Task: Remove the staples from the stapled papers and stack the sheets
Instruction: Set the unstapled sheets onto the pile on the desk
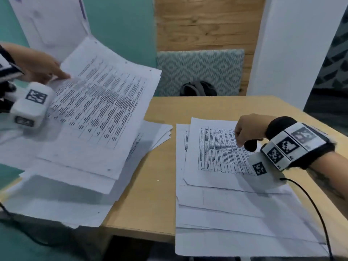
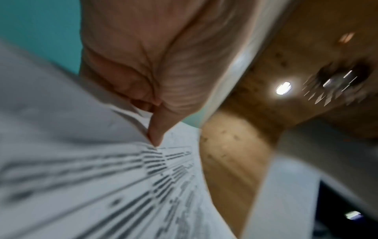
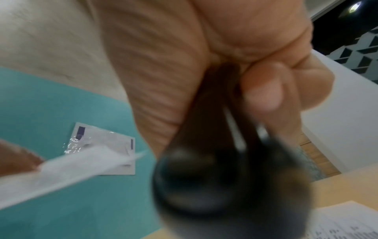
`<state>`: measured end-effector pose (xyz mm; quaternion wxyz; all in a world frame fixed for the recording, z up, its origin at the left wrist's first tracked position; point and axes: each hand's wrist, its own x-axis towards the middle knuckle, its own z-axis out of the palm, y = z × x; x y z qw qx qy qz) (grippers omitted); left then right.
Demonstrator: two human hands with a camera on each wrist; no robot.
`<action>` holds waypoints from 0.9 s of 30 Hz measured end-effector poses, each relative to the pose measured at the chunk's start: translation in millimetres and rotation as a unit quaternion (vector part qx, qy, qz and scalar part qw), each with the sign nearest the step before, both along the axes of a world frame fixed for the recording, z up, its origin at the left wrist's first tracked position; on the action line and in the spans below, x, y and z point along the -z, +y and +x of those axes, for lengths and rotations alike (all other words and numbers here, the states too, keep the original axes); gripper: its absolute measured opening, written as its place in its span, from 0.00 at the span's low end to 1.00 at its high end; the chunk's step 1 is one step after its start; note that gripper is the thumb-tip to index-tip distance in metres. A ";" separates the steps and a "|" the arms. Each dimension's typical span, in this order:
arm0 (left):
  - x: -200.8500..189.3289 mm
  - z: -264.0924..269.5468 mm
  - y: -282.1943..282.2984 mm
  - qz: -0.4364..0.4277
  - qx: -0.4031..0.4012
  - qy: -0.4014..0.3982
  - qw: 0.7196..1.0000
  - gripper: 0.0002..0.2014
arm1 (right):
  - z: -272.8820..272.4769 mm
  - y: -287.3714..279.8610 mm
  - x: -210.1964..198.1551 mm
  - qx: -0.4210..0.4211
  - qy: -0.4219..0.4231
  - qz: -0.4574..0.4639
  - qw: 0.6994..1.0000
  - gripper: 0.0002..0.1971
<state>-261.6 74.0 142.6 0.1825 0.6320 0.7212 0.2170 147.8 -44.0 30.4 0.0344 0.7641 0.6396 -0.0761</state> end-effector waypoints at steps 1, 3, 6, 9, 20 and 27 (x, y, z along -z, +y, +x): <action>20.2 -9.3 3.9 0.001 -0.021 0.019 1.000 0.12 | -2.8 0.8 1.3 -0.007 -0.003 -0.006 1.000 0.08; 70.7 -34.3 18.4 -0.049 -0.014 0.078 0.996 0.17 | -9.6 1.0 4.8 -0.017 -0.015 -0.019 1.000 0.09; 120.7 -42.8 25.2 -0.112 -0.003 0.081 0.990 0.13 | -20.5 -1.5 10.4 -0.039 -0.031 -0.061 0.997 0.10; 140.0 -41.3 19.2 -0.148 0.001 0.134 0.980 0.24 | -26.1 -4.6 14.7 -0.051 -0.014 -0.094 0.994 0.02; 160.0 36.4 -92.1 -0.184 0.404 0.280 0.851 0.52 | -34.4 -2.2 18.7 -0.050 -0.064 -0.095 0.992 0.09; 148.8 40.4 -98.4 -0.263 0.366 0.337 0.826 0.61 | -32.6 -4.8 18.2 -0.040 -0.079 -0.101 0.991 0.09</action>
